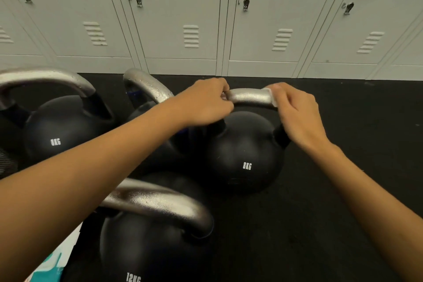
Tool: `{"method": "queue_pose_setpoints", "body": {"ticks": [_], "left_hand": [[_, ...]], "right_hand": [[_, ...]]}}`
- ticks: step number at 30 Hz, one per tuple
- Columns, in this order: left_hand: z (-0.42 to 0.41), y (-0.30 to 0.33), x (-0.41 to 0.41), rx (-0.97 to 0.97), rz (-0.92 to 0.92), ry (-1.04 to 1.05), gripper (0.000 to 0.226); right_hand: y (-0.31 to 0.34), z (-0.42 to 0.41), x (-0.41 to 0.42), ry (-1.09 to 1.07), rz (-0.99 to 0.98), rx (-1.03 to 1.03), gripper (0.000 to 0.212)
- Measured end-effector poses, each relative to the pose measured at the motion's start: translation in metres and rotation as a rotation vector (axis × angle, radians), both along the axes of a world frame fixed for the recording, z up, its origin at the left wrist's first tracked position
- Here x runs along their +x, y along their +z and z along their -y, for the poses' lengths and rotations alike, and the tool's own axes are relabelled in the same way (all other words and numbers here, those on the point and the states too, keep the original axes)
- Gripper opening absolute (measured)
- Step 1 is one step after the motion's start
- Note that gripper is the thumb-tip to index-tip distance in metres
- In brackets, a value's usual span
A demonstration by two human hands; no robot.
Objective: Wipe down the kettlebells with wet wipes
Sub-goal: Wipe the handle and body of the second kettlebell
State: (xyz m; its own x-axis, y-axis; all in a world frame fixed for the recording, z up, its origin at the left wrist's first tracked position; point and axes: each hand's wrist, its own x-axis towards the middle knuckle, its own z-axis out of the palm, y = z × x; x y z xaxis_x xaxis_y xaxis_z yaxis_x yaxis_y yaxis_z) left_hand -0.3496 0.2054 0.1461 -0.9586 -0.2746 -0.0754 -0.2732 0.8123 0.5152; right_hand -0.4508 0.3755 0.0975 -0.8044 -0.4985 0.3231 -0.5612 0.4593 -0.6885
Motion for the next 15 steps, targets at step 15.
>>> {"method": "queue_pose_setpoints", "body": {"ticks": [15], "left_hand": [[-0.034,-0.004,-0.028,0.297,-0.412,0.223,0.031]], "right_hand": [[0.035,0.035,0.004,0.142,0.29,-0.439,0.034]]}}
